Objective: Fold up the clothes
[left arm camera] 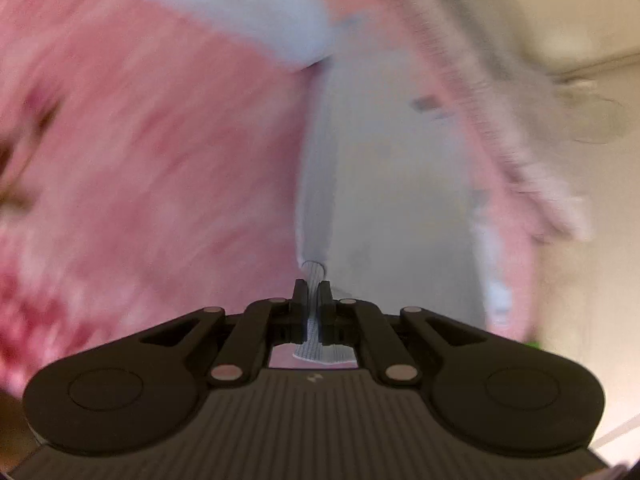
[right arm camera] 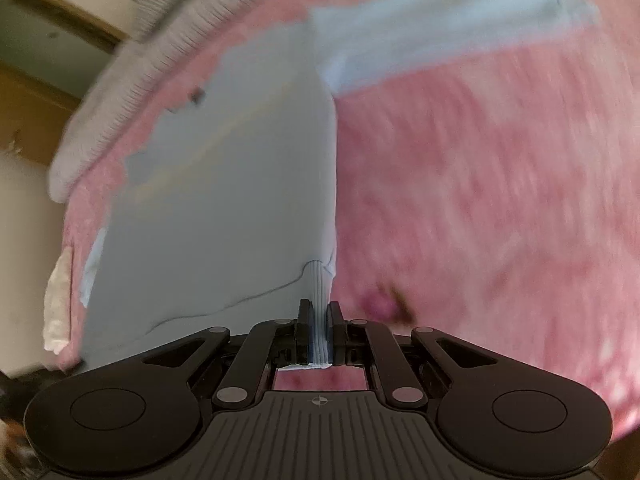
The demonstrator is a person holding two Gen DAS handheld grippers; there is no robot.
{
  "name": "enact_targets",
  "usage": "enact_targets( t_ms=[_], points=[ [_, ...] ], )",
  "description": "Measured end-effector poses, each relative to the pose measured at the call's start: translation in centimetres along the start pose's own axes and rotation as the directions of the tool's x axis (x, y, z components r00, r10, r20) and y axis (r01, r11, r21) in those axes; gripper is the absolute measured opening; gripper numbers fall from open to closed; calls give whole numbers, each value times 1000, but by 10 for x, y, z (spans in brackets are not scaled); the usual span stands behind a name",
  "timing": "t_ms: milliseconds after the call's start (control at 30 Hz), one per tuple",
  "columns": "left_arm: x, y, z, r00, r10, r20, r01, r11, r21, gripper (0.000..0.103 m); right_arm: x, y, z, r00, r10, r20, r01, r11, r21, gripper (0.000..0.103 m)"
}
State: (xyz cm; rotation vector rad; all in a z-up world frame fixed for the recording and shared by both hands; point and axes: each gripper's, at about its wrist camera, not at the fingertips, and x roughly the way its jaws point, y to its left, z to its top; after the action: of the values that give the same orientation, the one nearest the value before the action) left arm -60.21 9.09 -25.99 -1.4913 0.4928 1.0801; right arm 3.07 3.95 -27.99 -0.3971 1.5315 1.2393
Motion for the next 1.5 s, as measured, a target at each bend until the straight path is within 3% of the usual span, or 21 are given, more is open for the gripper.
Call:
enact_targets(
  t_ms=[100,167,200,233,267,300,400,433,467,500,700,833,900,1000,1067,1100,1200,1267,1367,1500],
  points=[
    [35,10,-14,986,163,-43,-161,986,47,0,8,-6,-7,1000,-23,14,22,1000,13,10],
    [42,9,-16,987,162,-11,-161,984,72,8,14,-9,-11,999,-39,33,38,999,16,39],
    [41,9,-15,988,155,11,-155,985,77,10,17,-11,-13,998,-47,43,46,999,18,49],
    [41,8,-14,988,148,32,-150,985,83,19,20,-13,-15,997,-55,52,54,998,20,61],
    [41,7,-13,989,141,54,-145,985,89,32,22,-15,-17,997,-53,63,51,998,26,63],
    [43,6,-12,988,141,66,-146,985,91,37,24,-16,-18,996,-55,65,53,998,29,63],
    [66,3,-14,985,169,43,-173,981,90,35,30,-14,-21,996,-73,56,72,997,16,63],
    [69,-1,-16,984,174,45,-178,977,118,32,31,-13,-23,996,-75,53,75,997,8,52],
    [71,-6,-18,983,178,46,-183,972,146,15,32,-11,-25,996,-78,50,78,997,0,8],
    [73,-11,-19,982,182,48,-187,967,174,5,32,-9,-26,996,-80,48,81,997,-7,5],
    [53,-20,-31,982,158,107,-178,962,209,3,36,1,-36,995,-96,31,98,994,-54,4],
    [61,-18,-39,964,244,101,-262,931,253,4,38,7,-43,994,-107,20,109,990,-85,5],
    [61,-7,-43,951,296,85,-308,920,244,10,46,7,-43,991,-128,-26,125,989,-73,6],
    [57,-5,-39,939,338,62,-343,914,216,18,47,8,-37,985,-156,-78,148,984,-98,14],
    [48,-5,-33,926,373,60,-377,907,185,23,41,10,-32,972,-209,-110,193,972,-137,31],
    [46,-7,-30,922,382,62,-387,905,176,22,37,10,-28,966,-234,-112,217,965,-147,33],
    [55,-17,-20,928,367,68,-373,906,200,19,26,15,-11,954,-290,-79,275,948,-162,34],
    [61,-24,-14,931,357,72,-364,906,215,19,24,25,4,953,-303,-8,297,937,-186,34],
    [69,-35,-4,937,342,77,-350,906,239,19,31,38,25,959,-274,66,282,935,-215,34],
    [81,-49,9,943,321,84,-332,904,269,16,51,25,39,966,-259,-3,256,957,-134,34]
  ],
)
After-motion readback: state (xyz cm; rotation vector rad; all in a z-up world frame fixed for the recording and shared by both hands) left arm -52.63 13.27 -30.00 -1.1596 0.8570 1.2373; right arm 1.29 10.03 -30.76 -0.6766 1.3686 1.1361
